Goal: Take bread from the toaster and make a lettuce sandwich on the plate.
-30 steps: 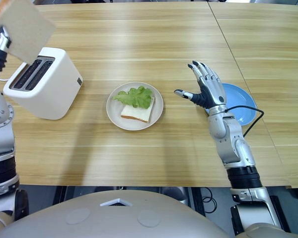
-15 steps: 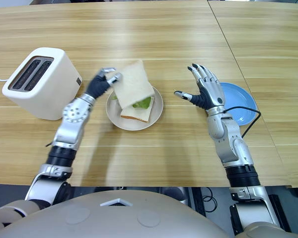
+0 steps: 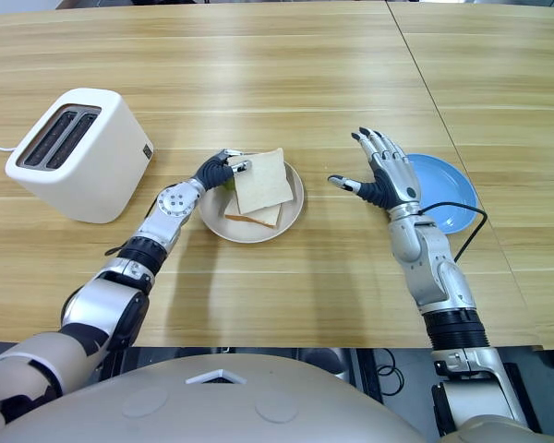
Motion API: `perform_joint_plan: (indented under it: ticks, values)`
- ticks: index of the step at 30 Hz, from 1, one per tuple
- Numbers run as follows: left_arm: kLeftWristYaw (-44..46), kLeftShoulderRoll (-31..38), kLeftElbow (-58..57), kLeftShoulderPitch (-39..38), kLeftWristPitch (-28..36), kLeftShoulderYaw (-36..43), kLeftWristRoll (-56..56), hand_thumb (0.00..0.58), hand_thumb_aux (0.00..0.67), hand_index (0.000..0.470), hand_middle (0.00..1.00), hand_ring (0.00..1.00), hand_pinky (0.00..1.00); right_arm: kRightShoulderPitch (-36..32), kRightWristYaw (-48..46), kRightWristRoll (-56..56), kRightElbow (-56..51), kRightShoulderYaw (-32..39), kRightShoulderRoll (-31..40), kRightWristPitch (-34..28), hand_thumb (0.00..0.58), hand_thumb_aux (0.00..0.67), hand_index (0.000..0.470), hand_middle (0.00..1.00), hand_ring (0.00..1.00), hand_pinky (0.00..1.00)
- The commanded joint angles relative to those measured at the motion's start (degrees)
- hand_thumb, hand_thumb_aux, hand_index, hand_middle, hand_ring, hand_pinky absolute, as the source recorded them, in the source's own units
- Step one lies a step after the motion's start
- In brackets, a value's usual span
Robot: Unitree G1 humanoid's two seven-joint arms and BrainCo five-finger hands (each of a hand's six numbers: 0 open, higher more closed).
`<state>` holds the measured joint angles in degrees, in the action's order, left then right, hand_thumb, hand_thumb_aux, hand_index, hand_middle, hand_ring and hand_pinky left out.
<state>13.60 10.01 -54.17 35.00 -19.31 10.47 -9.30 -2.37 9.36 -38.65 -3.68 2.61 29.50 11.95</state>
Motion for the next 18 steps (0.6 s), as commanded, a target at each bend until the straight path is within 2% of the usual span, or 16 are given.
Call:
perform_joint_plan:
  ticks: [1, 4, 8, 13, 18]
  values:
    - [0.94, 1.61, -2.68, 1.31, -0.49, -0.14, -1.08, 0.58, 0.67, 0.46, 1.0, 1.0, 1.0, 0.59, -0.45, 0.18, -0.17, 0.75, 0.17, 0.02, 0.0, 0.0, 0.0, 0.0, 0.0, 0.0]
    - [2.23, 2.6, -3.92, 1.53, 0.47, 0.54, -1.94, 0.58, 0.67, 0.46, 1.0, 1.0, 1.0, 0.58, -0.57, -0.05, -0.04, 0.92, 0.23, -0.02, 0.0, 0.0, 0.0, 0.0, 0.0, 0.0]
    - [6.99, 2.89, -6.05, 0.85, 5.13, 1.9, -2.78, 0.58, 0.67, 0.46, 1.0, 1.0, 1.0, 0.37, -0.94, -1.42, 0.15, 1.99, 0.74, 0.23, 0.0, 0.0, 0.0, 0.0, 0.0, 0.0]
    - [10.3, 2.34, -7.42, -0.21, 9.49, 2.79, -3.53, 0.58, 0.67, 0.46, 1.0, 1.0, 1.0, -0.3, -2.13, -5.54, 0.81, 6.97, 1.84, 2.5, 0.0, 0.0, 0.0, 0.0, 0.0, 0.0]
    - [10.95, 1.15, -9.32, -0.69, 11.09, 4.5, -5.02, 0.58, 0.67, 0.46, 1.0, 1.0, 1.0, -2.28, -2.97, -9.68, 0.73, 12.38, 1.36, 3.76, 0.0, 0.0, 0.0, 0.0, 0.0, 0.0]
